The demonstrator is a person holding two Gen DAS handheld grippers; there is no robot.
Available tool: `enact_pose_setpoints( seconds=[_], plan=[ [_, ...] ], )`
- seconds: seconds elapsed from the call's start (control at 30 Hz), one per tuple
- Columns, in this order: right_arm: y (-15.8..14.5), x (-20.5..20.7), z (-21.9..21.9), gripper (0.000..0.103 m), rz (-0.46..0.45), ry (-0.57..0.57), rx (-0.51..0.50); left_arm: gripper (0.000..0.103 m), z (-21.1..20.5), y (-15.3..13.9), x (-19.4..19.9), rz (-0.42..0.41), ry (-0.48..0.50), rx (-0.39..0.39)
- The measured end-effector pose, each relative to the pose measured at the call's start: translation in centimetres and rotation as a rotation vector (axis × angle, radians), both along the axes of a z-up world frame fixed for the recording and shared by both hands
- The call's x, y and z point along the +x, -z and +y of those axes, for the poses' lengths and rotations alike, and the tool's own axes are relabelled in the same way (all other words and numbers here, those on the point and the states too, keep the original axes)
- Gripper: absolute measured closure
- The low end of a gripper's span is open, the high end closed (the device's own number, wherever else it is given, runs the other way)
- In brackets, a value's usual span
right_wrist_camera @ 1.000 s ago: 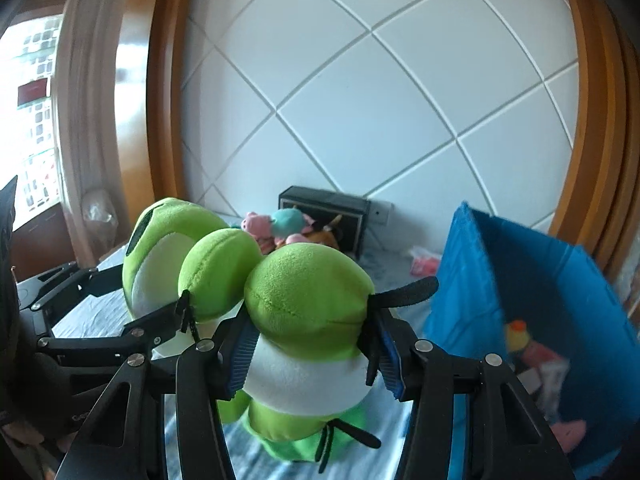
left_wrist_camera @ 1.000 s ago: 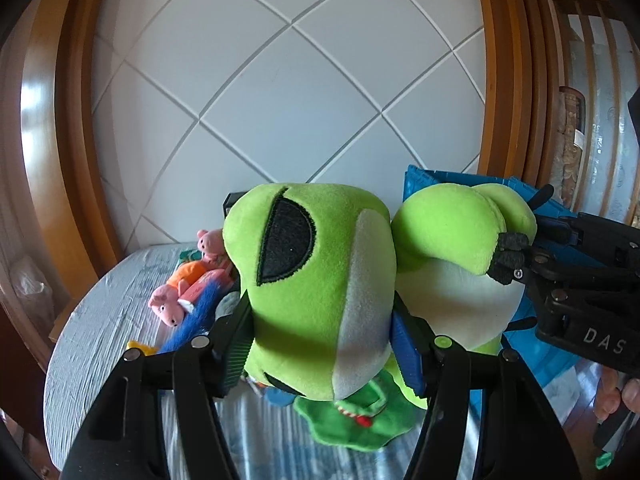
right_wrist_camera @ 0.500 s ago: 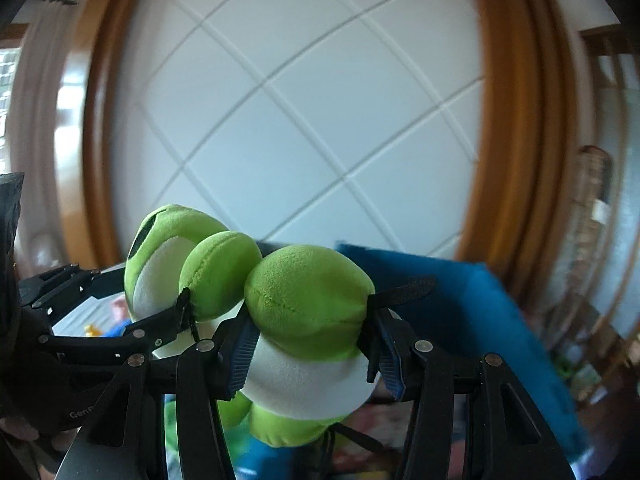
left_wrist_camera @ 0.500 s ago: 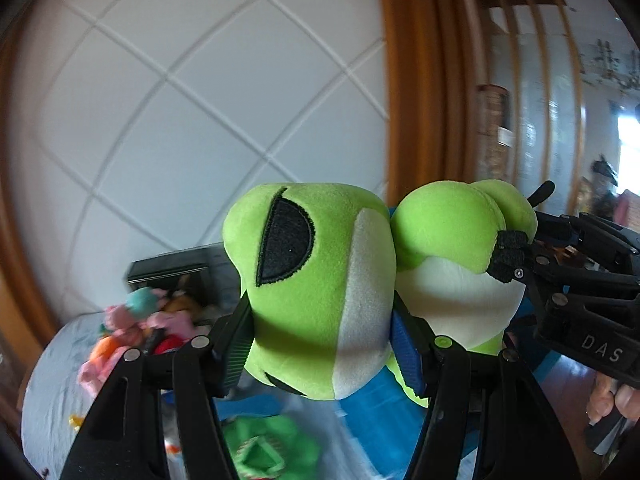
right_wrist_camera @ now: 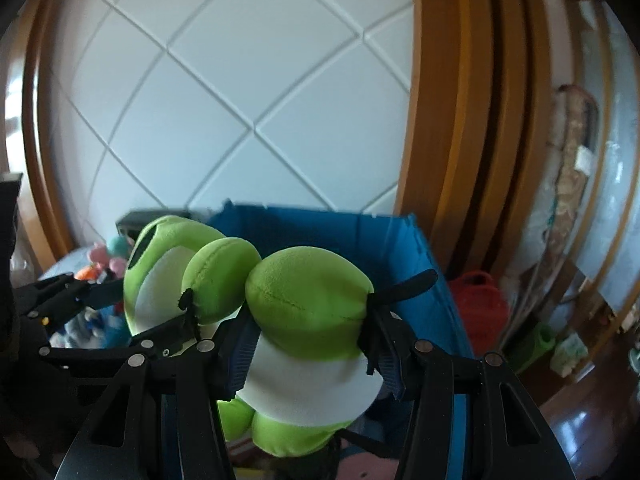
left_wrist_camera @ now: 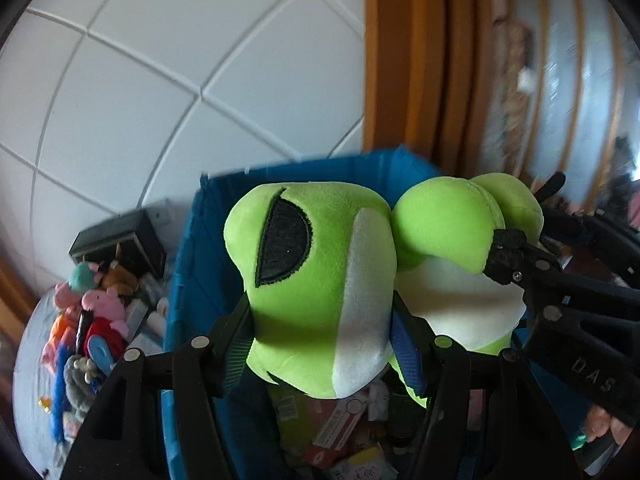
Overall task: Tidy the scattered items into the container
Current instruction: 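Lift the green frog plush with both grippers and carry it over the crate, then open both grippers to drop the frog plush into the crate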
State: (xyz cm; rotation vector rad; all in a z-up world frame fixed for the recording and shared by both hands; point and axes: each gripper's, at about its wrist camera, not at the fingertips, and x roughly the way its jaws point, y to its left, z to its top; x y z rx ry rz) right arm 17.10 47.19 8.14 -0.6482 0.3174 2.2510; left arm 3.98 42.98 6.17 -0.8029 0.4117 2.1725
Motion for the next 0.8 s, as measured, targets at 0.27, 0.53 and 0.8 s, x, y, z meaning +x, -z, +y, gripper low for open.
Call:
enact_pose_setpoints(
  seconds=[0.27, 0.53, 0.8],
  plan=[
    [10.2, -5.7, 7.7, 0.051, -0.183, -0.124, -0.239, 0.042, 5.1, 10.9, -4.9, -0.212, -0.065, -0.297],
    [15.6, -6.2, 9.8, 0.044, -0.292, -0.147, -0.409, 0.037, 4.8, 14.1, -4.9, -0.346, -0.075, -0.381],
    [14.6, -5.6, 10.6, 0.012, -0.266, -0.14, -0.439, 0.037, 4.8, 12.2, -3.5, -0.144, -0.077, -0.407]
  ],
)
